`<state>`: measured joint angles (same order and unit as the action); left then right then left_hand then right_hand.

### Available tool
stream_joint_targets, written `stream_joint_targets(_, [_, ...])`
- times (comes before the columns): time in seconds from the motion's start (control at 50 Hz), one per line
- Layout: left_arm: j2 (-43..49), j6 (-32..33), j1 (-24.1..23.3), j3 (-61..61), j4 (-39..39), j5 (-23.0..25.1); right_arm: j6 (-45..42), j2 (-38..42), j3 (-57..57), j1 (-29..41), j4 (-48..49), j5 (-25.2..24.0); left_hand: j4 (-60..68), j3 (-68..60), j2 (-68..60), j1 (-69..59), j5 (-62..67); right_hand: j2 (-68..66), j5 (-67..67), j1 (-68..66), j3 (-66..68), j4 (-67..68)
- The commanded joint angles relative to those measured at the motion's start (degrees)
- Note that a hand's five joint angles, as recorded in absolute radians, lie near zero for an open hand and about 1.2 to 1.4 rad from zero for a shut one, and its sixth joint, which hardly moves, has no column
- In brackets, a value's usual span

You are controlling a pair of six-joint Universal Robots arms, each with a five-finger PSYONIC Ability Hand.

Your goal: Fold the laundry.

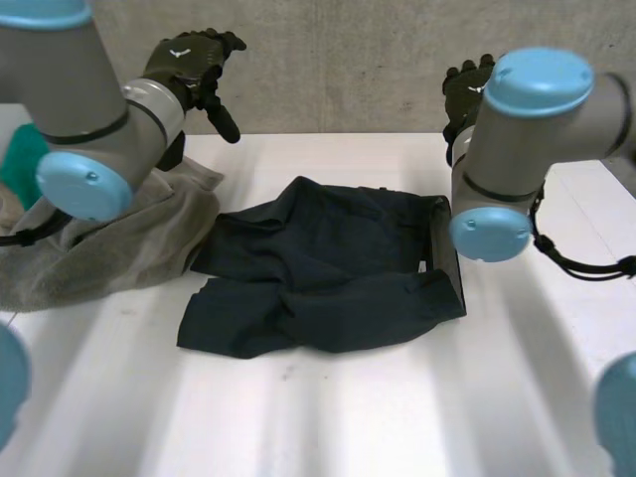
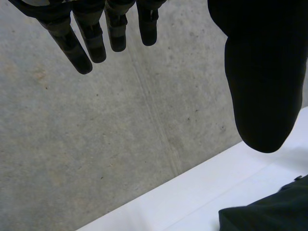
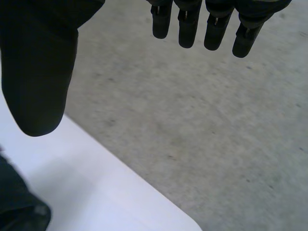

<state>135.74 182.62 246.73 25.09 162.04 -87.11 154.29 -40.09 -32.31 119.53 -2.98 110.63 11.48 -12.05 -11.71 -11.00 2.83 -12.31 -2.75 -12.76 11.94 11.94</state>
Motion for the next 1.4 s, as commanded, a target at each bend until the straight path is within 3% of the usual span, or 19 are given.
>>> stream_joint_targets(0.02, [-15.84,2.64,-0.99,21.12,0.12,-1.13,0.49,-16.32,-18.47,0.26,-12.04,-18.84,-1.48,2.05,1.71,1.0,-2.83,2.31,2.75,2.76,-1.94,-1.94])
stream_joint_targets(0.08, [-22.09,5.1,-1.69,32.37,-0.23,-0.96,-1.0,-22.91,-27.26,0.26,-16.96,-27.46,-1.48,2.05,1.71,1.0,-2.83,0.31,0.75,0.77,0.06,0.06])
stream_joint_targets(0.14, [-27.09,7.73,-2.31,43.24,-0.76,0.09,-3.89,-28.44,-35.15,0.0,-20.74,-33.08,12.97,-12.39,-12.73,-13.45,11.62,-13.11,-12.67,-12.65,13.47,13.47])
stream_joint_targets(0.22, [-31.75,10.55,-3.27,55.11,-2.16,3.42,-7.67,-33.19,-43.16,-0.26,-24.35,-35.91,33.31,-32.73,-33.07,-33.79,31.96,-29.94,-29.5,-29.48,30.3,30.3])
stream_joint_targets(0.3, [-34.05,12.23,-3.98,64.27,-3.04,6.68,-11.71,-35.58,-50.11,-0.88,-27.51,-37.58,45.13,-44.56,-44.9,-45.61,43.78,-36.53,-36.09,-36.08,36.9,36.9])
stream_joint_targets(0.46, [-30.91,13.28,-3.81,72.56,-2.18,9.15,-22.17,-35.68,-60.23,-2.11,-29.65,-39.78,38.8,-38.23,-38.57,-39.28,37.45,-38.41,-37.96,-37.95,38.77,38.77])
stream_joint_targets(0.5, [-28.44,13.72,-3.11,71.86,-0.77,8.89,-22.89,-34.8,-60.77,-2.11,-26.75,-39.61,35.08,-34.51,-34.85,-35.56,33.73,-36.9,-36.46,-36.44,37.27,37.27])
stream_joint_targets(0.54, [-24.66,14.95,-1.09,70.11,0.99,8.19,-22.01,-33.04,-61.12,-2.02,-20.95,-38.91,25.0,-24.43,-24.77,-25.48,23.66,-29.35,-28.9,-28.89,29.71,29.71])
stream_joint_targets(0.6, [-20.54,17.14,0.06,66.69,1.96,6.96,-19.56,-30.32,-61.21,-1.76,-11.84,-37.51,20.1,-19.53,-19.87,-20.58,18.75,-18.96,-18.51,-18.5,19.32,19.32])
stream_joint_targets(0.7, [-15.96,18.82,-0.55,61.06,3.1,3.89,-16.56,-26.01,-60.59,-1.76,2.78,-35.48,7.32,-6.75,-7.09,-7.8,5.98,-10.15,-9.7,-9.69,10.51,10.51])
stream_joint_targets(0.84, [-10.95,19.09,-1.17,52.19,7.4,-3.67,-15.68,-19.08,-58.14,-1.5,16.4,-34.43,7.48,-6.9,-7.24,-7.96,6.13,-9.97,-9.53,-9.52,10.34,10.34])
stream_joint_targets(0.96, [-5.07,20.31,-1.69,42.97,9.87,-6.13,-15.77,-13.62,-53.31,-1.49,21.78,-33.37,7.81,-7.24,-7.58,-8.29,6.46,-11.32,-10.88,-10.86,11.69,11.69])
stream_joint_targets(1.08, [0.57,21.37,-1.87,35.13,6.36,-8.07,-15.51,-8.08,-47.07,-1.85,23.19,-30.47,13.18,-12.61,-12.95,-13.66,11.83,-16.36,-15.91,-15.9,16.72,16.72])
stream_joint_targets(1.14, [2.85,21.19,-2.4,32.14,3.9,-8.16,-15.33,-6.06,-44.6,-2.2,22.84,-29.42,20.07,-19.49,-19.83,-20.55,18.72,-30.79,-30.35,-30.33,31.16,31.16])
stream_joint_targets(1.18, [3.56,21.37,-2.57,30.99,3.37,-8.16,-15.24,-5.62,-43.9,-2.37,22.66,-29.24,30.29,-29.72,-30.06,-30.77,28.94,-42.37,-41.93,-41.92,42.74,42.74])
stream_joint_targets(1.2, [3.82,21.2,-2.66,30.29,3.37,-8.16,-15.24,-5.61,-43.55,-2.46,22.75,-28.98,48.01,-47.43,-47.77,-48.49,46.66,-62.59,-62.15,-62.13,62.96,62.96])
stream_joint_targets(1.22, [3.65,21.19,-2.75,30.02,3.46,-8.25,-15.24,-5.79,-43.54,-2.55,22.84,-28.8,58.01,-57.44,-57.77,-58.49,56.66,-67.64,-67.2,-67.19,68.01,68.01])
stream_joint_targets(1.24, [3.22,21.19,-2.75,29.76,3.54,-8.25,-15.16,-6.14,-43.54,-2.46,22.84,-28.54,68.1,-67.53,-67.87,-68.58,66.75,-67.69,-67.25,-67.24,68.06,68.06])
stream_joint_targets(1.4, [-11.53,17.33,-3.8,32.57,3.72,-8.07,-9.62,-16.85,-43.19,-2.81,17.06,-24.32,68.52,-67.95,-68.29,-69.0,67.17,-67.69,-67.25,-67.24,68.06,68.06])
